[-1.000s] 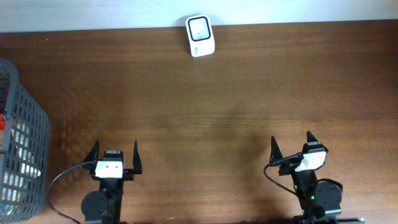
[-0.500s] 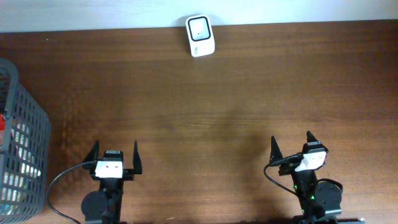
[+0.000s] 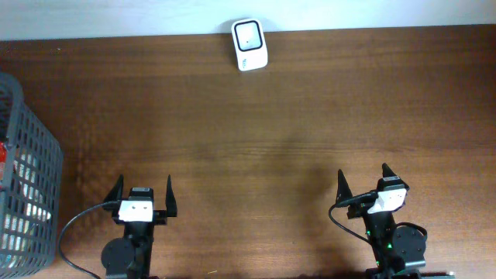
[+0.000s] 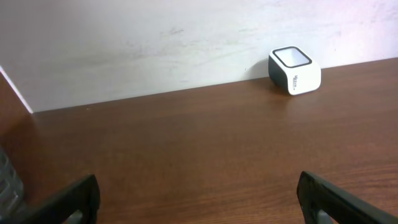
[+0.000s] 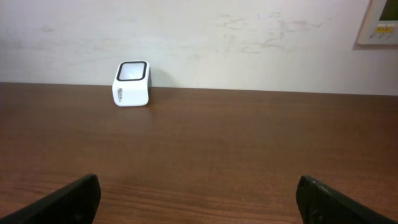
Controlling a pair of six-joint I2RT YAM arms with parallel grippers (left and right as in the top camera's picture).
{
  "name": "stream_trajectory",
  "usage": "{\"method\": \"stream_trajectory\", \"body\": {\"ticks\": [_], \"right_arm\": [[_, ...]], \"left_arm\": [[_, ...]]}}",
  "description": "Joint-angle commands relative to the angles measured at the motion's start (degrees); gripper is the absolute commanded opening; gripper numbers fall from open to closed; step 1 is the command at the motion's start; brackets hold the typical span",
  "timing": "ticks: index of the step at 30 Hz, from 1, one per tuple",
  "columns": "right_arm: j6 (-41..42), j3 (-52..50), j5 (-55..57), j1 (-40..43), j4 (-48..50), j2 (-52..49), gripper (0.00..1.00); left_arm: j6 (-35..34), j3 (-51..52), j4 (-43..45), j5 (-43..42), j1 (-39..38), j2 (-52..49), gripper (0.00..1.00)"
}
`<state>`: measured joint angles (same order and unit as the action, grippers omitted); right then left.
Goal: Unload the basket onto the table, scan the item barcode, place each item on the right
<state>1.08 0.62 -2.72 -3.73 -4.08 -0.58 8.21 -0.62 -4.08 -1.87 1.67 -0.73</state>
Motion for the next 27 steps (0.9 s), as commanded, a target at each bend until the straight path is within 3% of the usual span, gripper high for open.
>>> {"method": "stream_trajectory", "body": {"ticks": [1, 4, 14, 27], "right_arm": [[0.04, -0.31, -0.5, 0.37, -0.2, 0.22, 0.99], [0.04, -0.31, -0.5, 0.37, -0.22, 0.22, 0.99], [0.04, -0.31, -0.5, 0.37, -0.22, 0.22, 0.99], [0.04, -0.31, -0.5, 0.37, -0.2, 0.22, 0.99]], "left_arm": [[1.11, 0.09, 2.1, 0.2, -0.02, 0.28, 0.99], [1.11, -0.2, 5.46, 0.2, -0.02, 0.28, 0.99], [1.11, -8.59, 1.97, 0.2, -0.02, -1.25, 0.99], [0.42, -29.99, -0.72, 0.0, -0.02, -21.38, 0.99]]}}
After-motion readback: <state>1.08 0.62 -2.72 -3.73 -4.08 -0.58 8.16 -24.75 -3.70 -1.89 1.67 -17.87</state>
